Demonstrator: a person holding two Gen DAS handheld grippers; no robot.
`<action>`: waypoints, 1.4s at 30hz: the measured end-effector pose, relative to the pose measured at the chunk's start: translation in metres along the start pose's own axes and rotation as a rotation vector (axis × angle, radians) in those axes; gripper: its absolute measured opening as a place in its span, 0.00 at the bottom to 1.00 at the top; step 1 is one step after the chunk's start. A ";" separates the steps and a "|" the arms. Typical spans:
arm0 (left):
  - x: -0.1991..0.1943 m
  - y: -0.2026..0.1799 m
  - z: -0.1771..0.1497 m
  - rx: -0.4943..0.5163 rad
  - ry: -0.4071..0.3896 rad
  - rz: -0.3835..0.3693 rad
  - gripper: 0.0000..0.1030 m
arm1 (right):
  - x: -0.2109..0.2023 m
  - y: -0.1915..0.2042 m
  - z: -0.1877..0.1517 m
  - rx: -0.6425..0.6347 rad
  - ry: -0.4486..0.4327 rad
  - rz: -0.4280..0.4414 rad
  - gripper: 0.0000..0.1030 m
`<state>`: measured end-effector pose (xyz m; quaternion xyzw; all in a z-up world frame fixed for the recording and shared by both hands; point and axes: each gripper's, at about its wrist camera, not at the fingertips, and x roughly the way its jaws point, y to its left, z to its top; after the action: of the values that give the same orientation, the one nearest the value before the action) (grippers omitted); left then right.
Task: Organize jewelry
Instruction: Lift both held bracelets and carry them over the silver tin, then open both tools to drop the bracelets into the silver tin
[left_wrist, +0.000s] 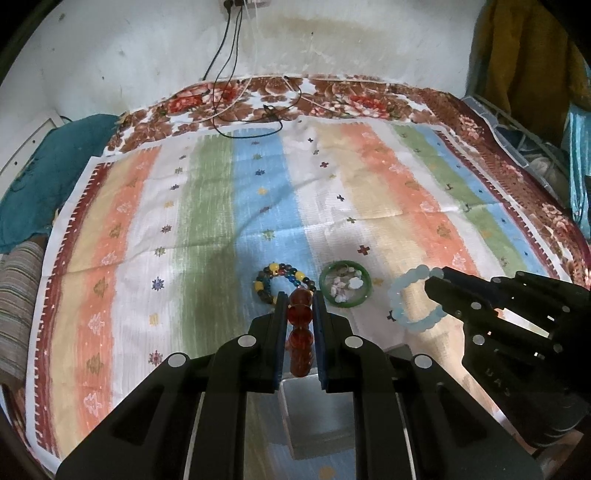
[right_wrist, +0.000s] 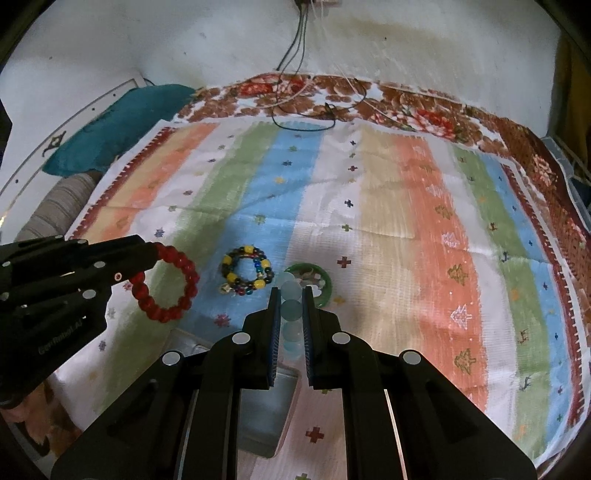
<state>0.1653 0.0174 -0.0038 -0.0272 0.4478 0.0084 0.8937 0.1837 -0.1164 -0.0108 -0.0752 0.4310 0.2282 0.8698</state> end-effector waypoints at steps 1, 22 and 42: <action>-0.002 -0.001 -0.002 0.000 -0.002 -0.001 0.13 | -0.002 0.002 -0.001 -0.003 -0.003 0.002 0.12; -0.033 -0.009 -0.037 0.008 -0.015 -0.041 0.13 | -0.029 0.021 -0.033 -0.045 -0.012 0.040 0.12; -0.032 0.005 -0.044 -0.070 0.005 0.045 0.32 | -0.034 0.015 -0.039 -0.031 -0.030 -0.005 0.53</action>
<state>0.1106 0.0199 -0.0045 -0.0485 0.4502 0.0440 0.8905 0.1309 -0.1271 -0.0072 -0.0862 0.4143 0.2339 0.8753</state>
